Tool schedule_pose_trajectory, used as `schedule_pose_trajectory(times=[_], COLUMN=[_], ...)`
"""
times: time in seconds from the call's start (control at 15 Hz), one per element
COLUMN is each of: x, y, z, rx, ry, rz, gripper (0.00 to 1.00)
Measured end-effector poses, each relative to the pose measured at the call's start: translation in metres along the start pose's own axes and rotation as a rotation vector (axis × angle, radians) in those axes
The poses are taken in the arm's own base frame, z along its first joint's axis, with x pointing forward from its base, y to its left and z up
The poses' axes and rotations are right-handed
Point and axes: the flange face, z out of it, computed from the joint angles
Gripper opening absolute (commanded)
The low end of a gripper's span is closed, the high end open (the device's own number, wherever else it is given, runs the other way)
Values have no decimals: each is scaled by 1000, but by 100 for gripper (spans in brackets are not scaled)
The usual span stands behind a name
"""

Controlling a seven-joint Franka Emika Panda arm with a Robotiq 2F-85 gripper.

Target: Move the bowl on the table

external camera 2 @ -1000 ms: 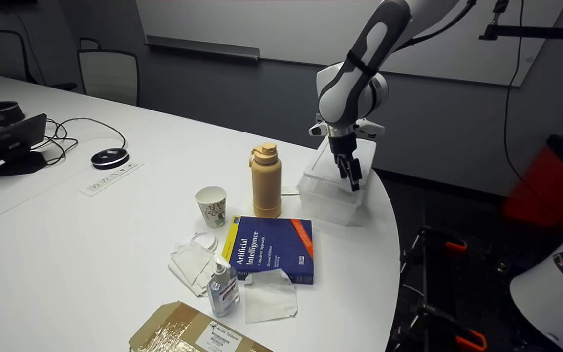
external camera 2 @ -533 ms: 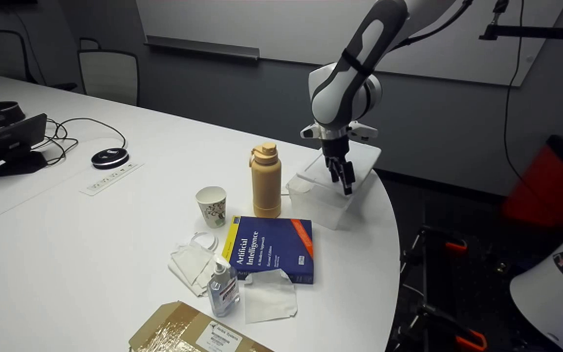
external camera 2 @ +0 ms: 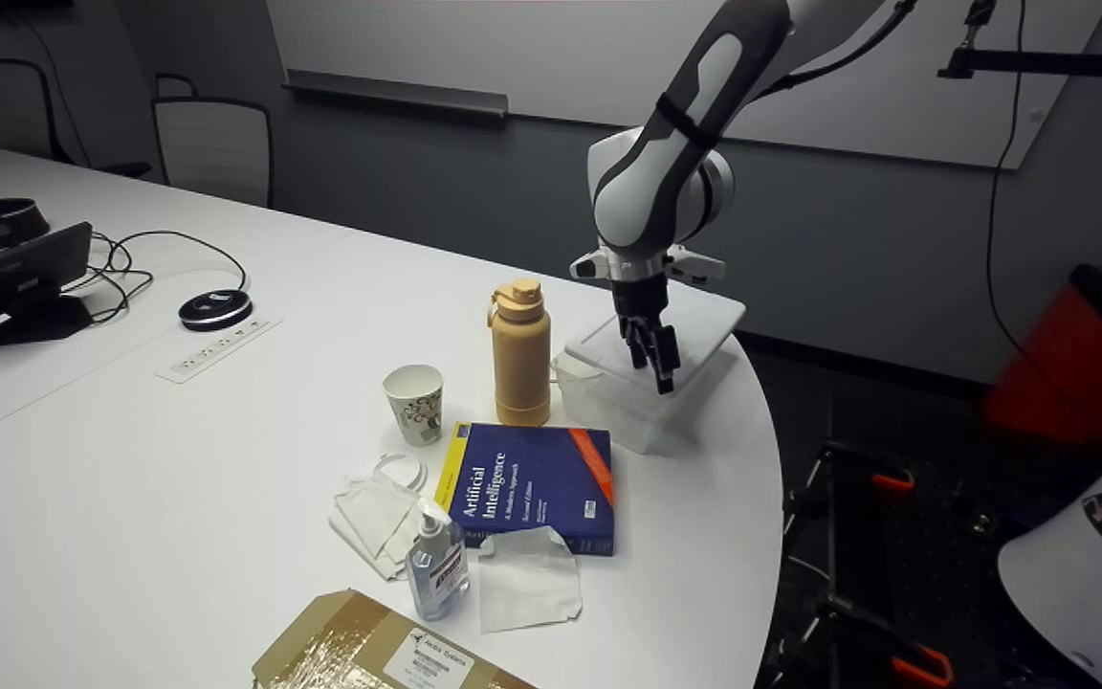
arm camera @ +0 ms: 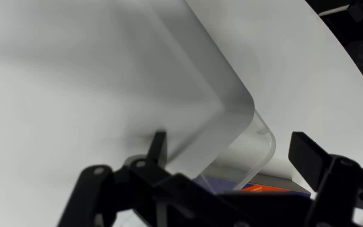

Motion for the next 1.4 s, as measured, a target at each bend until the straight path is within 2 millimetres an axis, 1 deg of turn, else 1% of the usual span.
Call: schedule_pose_trajectory(times=[0.87,1.07,1.2,1.4], x=[53,58,58,59], y=[-31,-34,-32,-28], z=[0,-1,-3,-11], rx=[11,7,3,-13], ry=[10,7,7,12], rz=[-84,-89,-75,-48], gripper=[100,100,100,100])
